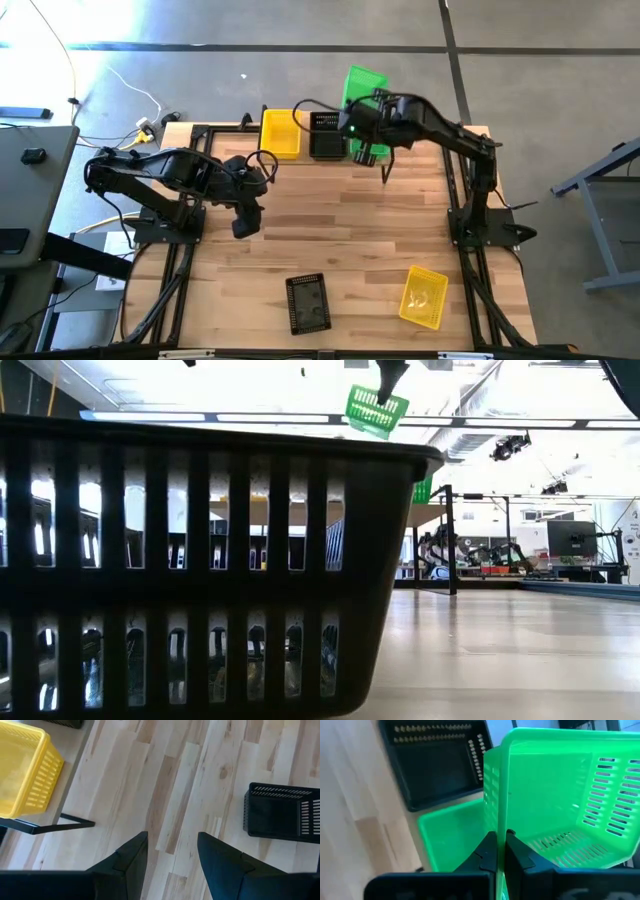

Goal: Stack baskets on shelf by color
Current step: Stack the green bin on the other stacked green bins on the shelf

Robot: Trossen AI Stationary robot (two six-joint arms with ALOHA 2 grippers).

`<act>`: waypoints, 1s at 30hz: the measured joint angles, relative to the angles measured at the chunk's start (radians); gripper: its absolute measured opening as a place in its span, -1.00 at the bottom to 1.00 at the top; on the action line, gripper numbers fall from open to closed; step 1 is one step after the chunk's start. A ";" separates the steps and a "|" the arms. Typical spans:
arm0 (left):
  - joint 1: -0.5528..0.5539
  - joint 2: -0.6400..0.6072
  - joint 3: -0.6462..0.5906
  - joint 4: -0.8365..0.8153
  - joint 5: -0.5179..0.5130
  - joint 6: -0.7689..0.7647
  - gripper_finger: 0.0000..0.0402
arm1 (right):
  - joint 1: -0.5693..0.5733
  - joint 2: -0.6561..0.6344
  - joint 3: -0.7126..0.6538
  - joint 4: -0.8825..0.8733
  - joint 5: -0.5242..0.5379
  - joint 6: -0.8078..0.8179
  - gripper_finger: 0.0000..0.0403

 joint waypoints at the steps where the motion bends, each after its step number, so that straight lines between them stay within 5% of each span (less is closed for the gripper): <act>1: 0.000 0.000 0.000 0.000 -0.004 0.000 -0.20 | -0.013 0.000 0.000 0.000 -0.010 -0.014 -1.00; 8: 0.000 0.000 0.000 0.000 -0.007 0.000 -0.20 | -0.054 -0.010 -0.038 0.001 -0.057 -0.012 -1.00; 19: 0.000 0.000 0.000 0.006 -0.013 0.002 -0.20 | -0.013 -0.162 -0.391 -0.002 -0.059 -0.031 -1.00; 30: 0.000 0.000 0.000 0.031 -0.029 -0.037 -0.20 | -0.022 -0.168 -0.412 0.037 -0.134 -0.113 -1.00</act>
